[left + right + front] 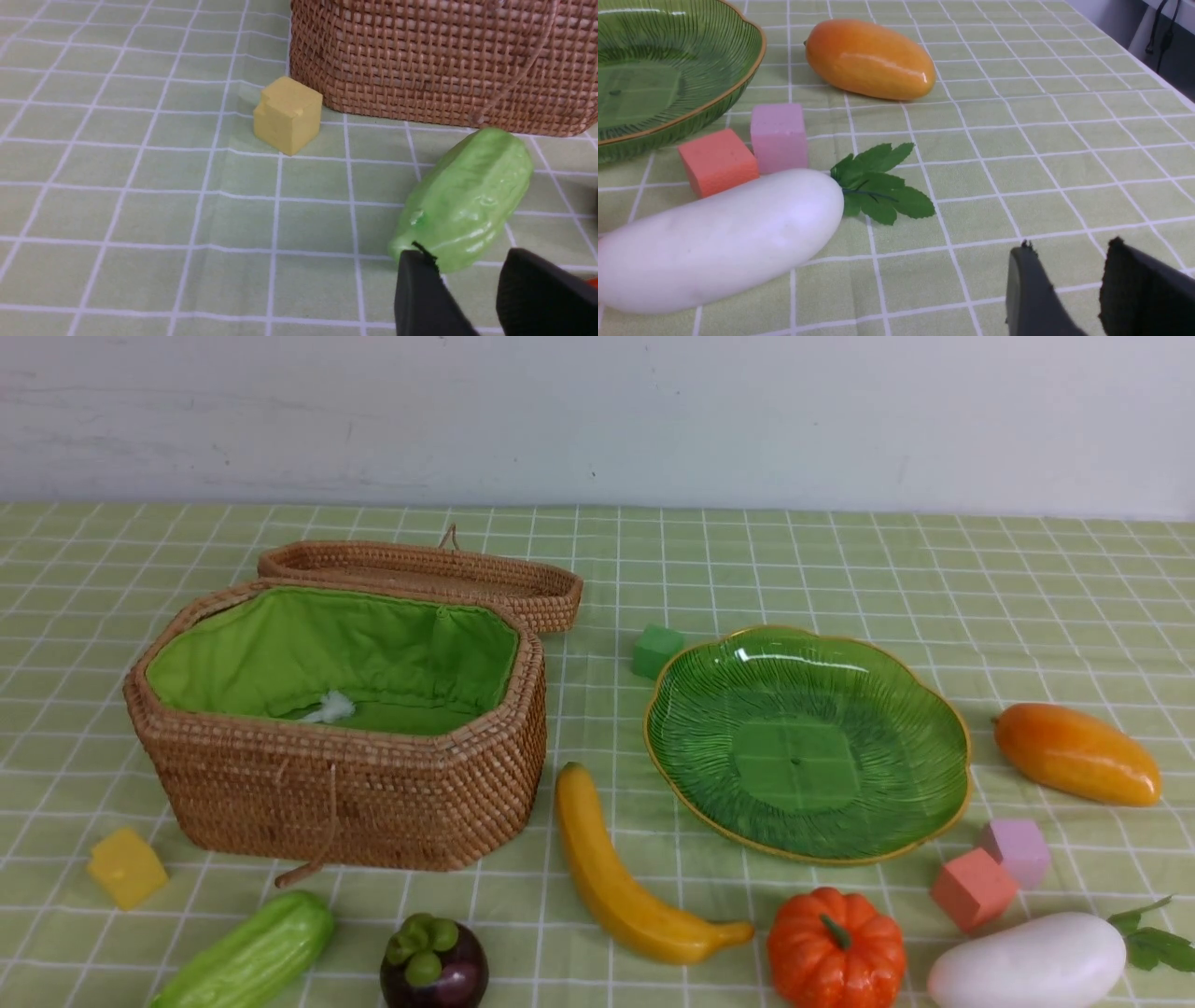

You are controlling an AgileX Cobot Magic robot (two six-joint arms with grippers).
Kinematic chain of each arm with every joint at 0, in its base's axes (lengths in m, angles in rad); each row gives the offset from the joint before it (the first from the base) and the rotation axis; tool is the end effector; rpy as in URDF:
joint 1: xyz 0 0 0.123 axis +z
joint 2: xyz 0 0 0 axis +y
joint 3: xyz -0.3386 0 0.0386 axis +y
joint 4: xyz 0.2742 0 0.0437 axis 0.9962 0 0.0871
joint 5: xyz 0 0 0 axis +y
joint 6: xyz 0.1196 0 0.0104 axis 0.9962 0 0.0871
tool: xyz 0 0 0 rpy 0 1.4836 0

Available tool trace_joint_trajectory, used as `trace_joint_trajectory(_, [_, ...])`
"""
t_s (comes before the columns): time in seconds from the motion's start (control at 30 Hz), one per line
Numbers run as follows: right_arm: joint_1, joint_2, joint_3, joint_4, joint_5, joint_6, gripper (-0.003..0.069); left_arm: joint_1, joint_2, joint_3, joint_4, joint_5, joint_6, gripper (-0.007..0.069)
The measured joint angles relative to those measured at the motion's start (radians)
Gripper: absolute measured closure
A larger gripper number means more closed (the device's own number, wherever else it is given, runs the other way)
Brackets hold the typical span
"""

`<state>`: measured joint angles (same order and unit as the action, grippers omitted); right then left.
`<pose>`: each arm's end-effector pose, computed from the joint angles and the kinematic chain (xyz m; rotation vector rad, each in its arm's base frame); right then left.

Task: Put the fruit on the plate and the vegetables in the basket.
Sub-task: Take a chayote with your left arm and place it on the basket on the left.

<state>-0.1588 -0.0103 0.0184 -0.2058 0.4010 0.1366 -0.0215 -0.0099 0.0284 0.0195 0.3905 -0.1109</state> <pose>0.0472 -0.0173 0.1625 0.1544 1.8837 -0.2203 0.0499 -0.0002 0.1589 -0.0726 1.8918 -0.0710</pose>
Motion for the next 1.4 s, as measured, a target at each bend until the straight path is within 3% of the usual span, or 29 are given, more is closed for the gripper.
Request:
trace_joint_trajectory(0.33, [0.000, 0.000, 0.000, 0.000, 0.000, 0.000, 0.0418, 0.000, 0.000, 0.001, -0.045, -0.362, 0.001, 0.0386])
trace_joint_trajectory(0.6, [0.000, 0.000, 0.000, 0.000, 0.000, 0.000, 0.0418, 0.000, 0.000, 0.001, -0.188, -0.683, -0.128, 0.0386])
trace_joint_trajectory(0.73, [0.000, 0.000, 0.000, 0.000, 0.000, 0.000, 0.0418, 0.000, 0.000, -0.023, -0.202, -0.736, -0.155, 0.0386])
trace_joint_trajectory(0.93, [0.000, 0.000, 0.000, 0.000, 0.000, 0.000, 0.0418, 0.000, 0.012, -0.250, -0.206, -0.610, -0.159, 0.0386])
trace_joint_trajectory(1.03, [0.000, 0.000, 0.000, 0.000, 0.000, 0.000, 0.0418, 0.000, 0.099, -0.422, -0.206, -0.475, -0.159, 0.0386])
trace_joint_trajectory(1.23, [0.000, 0.000, 0.000, 0.001, 0.000, 0.000, 0.0418, 0.000, 0.349, -0.687, -0.201, -0.068, -0.159, 0.0386])
trace_joint_trajectory(1.4, [0.000, 0.000, 0.000, 0.001, 0.000, 0.000, 0.0418, 0.000, 0.536, -0.744, -0.143, 0.212, -0.125, 0.0386])
